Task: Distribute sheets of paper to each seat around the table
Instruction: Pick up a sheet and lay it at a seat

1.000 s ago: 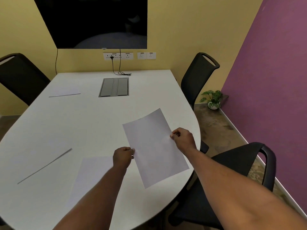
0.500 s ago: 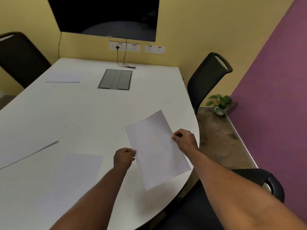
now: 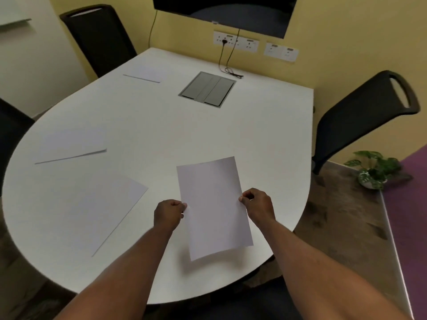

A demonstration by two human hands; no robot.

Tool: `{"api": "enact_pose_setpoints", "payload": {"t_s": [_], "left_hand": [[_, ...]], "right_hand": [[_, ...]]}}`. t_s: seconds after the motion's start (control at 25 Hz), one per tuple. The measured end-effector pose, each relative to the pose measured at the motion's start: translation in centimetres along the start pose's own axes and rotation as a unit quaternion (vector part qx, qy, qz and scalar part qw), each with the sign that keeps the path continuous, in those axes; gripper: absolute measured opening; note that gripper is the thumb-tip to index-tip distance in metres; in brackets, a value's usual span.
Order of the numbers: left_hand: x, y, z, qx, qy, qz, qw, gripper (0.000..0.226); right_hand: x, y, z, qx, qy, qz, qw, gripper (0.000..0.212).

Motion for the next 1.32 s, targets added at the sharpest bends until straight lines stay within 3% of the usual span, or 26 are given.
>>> {"api": "enact_pose_setpoints", "payload": {"t_s": [0.52, 0.92, 1.32], "left_hand": [[-3.4, 4.2, 7.3, 0.081, 0.036, -0.035, 0.995, 0.018], [-4.5, 4.3, 9.0, 0.133, 0.098, -0.05, 0.985, 0.016], [-5.1, 4.7, 9.3, 0.133, 0.134, -0.072, 0.979, 0.017]], "right_hand": [[-8.4, 7.1, -5.2, -0.035, -0.034, 0.076, 0.996, 0.01], [-9.9, 8.6, -7.3, -0.074, -0.052, 0.091, 0.992, 0.014], [-10.3, 9.0, -7.7, -0.073, -0.053, 0.084, 0.992, 0.014]]}}
Point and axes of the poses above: each hand's wrist, its own y-axis towards the middle knuckle, its own x-axis out of the back of the hand, z = x × y, the point moved 5 cm from there along y, towards the middle knuckle, and after that the axes turned 9 degrees about -x, right-handed, at the moved point
